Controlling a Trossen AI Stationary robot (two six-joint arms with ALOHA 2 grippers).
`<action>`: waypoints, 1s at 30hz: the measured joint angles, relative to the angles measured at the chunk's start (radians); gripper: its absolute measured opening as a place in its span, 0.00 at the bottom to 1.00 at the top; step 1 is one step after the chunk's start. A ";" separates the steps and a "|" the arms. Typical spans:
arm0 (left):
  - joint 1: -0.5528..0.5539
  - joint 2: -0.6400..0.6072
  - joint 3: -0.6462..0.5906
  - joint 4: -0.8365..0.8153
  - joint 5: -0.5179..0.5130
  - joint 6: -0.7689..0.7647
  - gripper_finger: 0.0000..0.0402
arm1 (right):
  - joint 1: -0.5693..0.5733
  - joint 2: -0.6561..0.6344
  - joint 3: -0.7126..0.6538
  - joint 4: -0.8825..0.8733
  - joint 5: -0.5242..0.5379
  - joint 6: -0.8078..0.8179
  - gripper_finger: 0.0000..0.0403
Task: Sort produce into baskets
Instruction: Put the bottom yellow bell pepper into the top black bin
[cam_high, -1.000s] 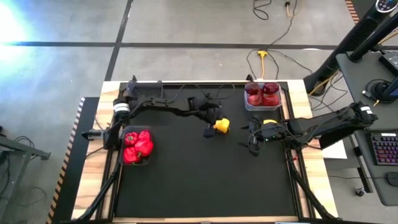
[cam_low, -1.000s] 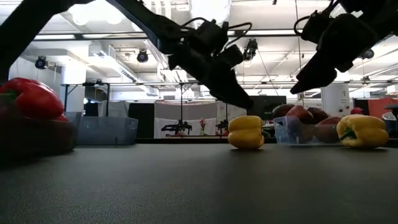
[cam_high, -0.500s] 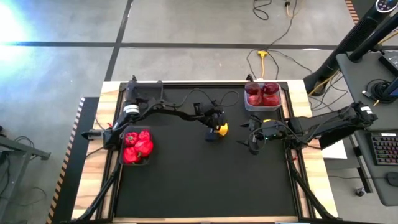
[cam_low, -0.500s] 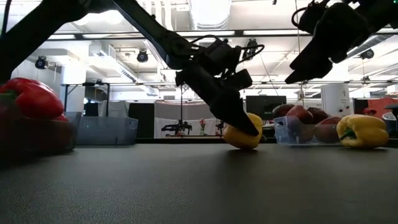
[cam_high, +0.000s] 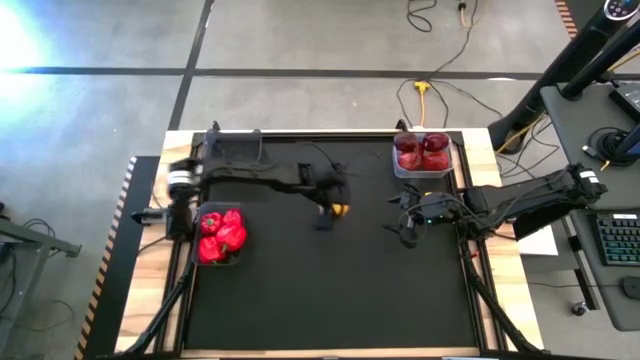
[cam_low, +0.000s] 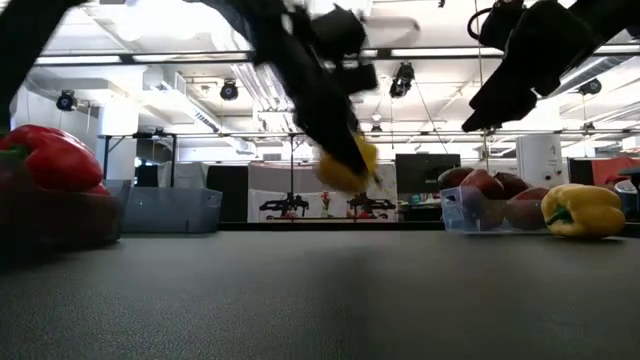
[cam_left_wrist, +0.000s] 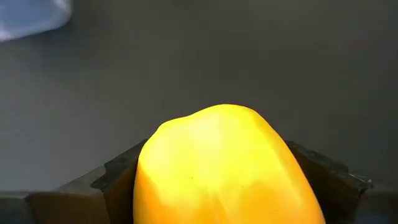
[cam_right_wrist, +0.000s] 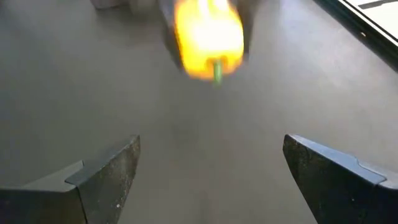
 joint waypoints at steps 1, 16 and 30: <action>0.006 -0.044 -0.010 -0.034 -0.018 0.004 0.76 | 0.000 0.003 0.000 0.001 0.004 0.002 0.96; 0.467 -0.659 -0.492 -0.047 -0.601 -0.270 0.80 | -0.001 0.104 0.000 0.006 0.127 -0.024 0.96; 0.739 -0.449 -0.548 -0.037 -0.440 -0.475 0.84 | -0.003 0.128 0.129 -0.221 0.117 0.045 0.96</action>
